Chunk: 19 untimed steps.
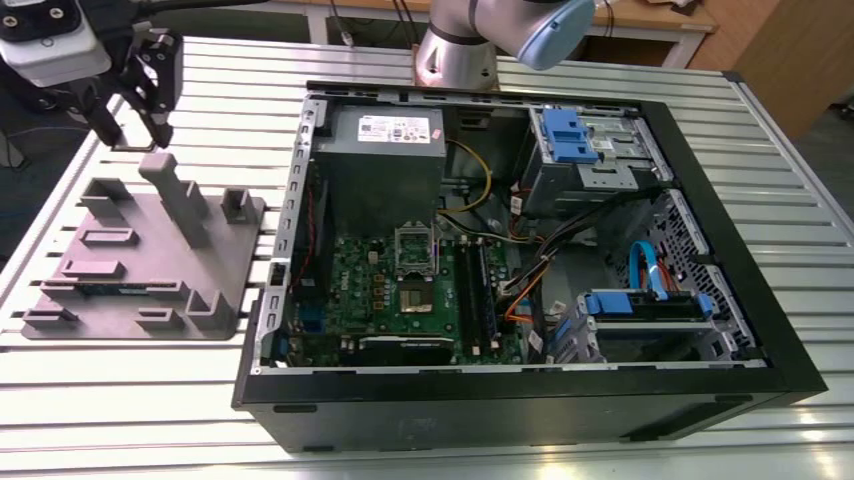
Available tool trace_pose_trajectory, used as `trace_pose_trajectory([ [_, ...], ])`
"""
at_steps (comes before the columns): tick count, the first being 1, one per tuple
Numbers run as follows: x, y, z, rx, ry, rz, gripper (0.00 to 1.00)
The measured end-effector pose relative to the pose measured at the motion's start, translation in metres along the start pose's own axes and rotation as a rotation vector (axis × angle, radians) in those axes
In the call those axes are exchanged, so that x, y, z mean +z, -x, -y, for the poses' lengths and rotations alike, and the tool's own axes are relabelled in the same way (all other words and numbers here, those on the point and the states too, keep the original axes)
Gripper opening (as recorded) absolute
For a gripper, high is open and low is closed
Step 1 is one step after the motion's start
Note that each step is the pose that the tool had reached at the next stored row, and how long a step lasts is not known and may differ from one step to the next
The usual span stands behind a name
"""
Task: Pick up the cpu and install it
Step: 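Pick up the cpu and move it towards the insertion slot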
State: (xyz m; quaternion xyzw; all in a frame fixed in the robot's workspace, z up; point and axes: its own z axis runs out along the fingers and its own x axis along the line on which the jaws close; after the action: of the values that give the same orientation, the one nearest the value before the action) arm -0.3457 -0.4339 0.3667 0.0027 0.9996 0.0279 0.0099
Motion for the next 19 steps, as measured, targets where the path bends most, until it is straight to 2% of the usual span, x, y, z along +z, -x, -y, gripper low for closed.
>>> trace_pose_trajectory([
  [5, -0.0054, 0.0001, -0.0003, 0.000, 0.0001, 0.0000, 0.47],
  [19, -0.0077, 0.0002, -0.0004, 0.000, 0.0001, 0.0001, 0.47],
])
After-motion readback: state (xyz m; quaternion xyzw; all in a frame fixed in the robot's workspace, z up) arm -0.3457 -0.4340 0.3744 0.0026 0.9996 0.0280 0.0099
